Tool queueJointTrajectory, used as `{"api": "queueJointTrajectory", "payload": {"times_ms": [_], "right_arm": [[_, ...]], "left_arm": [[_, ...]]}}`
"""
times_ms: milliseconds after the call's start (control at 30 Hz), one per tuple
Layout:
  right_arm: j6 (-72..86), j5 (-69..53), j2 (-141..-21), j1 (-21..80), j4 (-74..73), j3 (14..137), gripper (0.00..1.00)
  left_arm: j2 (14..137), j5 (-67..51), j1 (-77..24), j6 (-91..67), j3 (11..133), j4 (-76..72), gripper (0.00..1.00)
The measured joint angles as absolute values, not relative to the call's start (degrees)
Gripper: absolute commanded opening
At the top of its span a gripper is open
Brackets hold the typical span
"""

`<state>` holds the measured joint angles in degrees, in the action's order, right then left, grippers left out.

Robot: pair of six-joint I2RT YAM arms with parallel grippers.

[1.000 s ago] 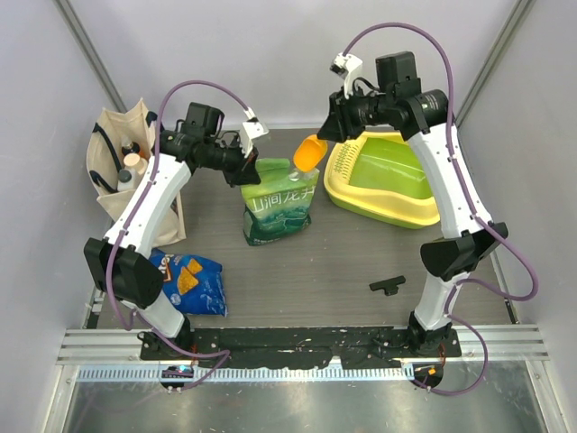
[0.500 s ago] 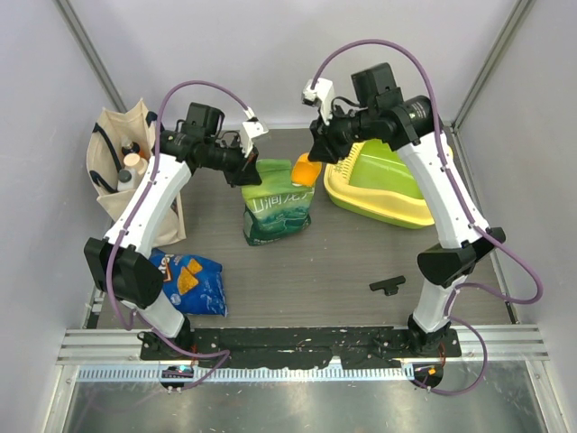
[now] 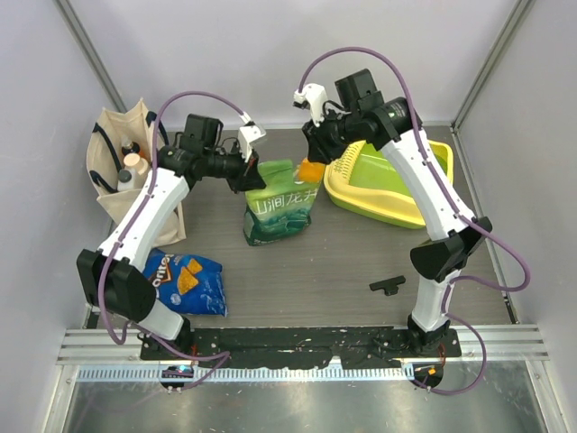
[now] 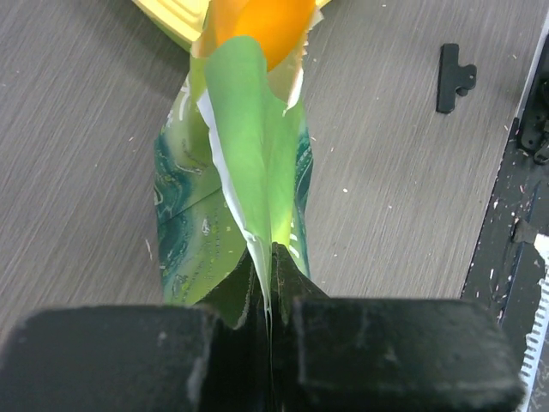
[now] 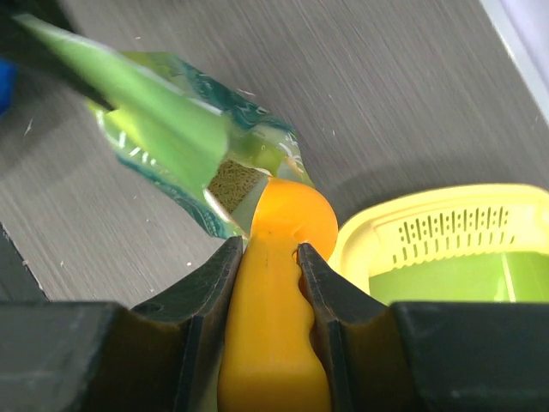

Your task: Fill the litter box with clean litter

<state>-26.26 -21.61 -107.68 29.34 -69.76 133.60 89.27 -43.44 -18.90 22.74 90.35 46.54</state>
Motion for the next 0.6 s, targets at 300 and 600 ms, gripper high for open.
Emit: {"api": "queueJointTrajectory", "payload": {"times_ms": [300, 600], "right_arm": [[-6.76, -11.22, -107.63, 29.58, -58.17, 124.25, 0.01], [4.16, -4.01, -107.63, 30.72, -53.74, 120.09, 0.01]], "left_arm": [[85.06, -41.15, -20.88, 14.24, 82.52, 34.87, 0.0], [83.22, -38.65, -21.41, 6.35, 76.86, 23.73, 0.0]]}}
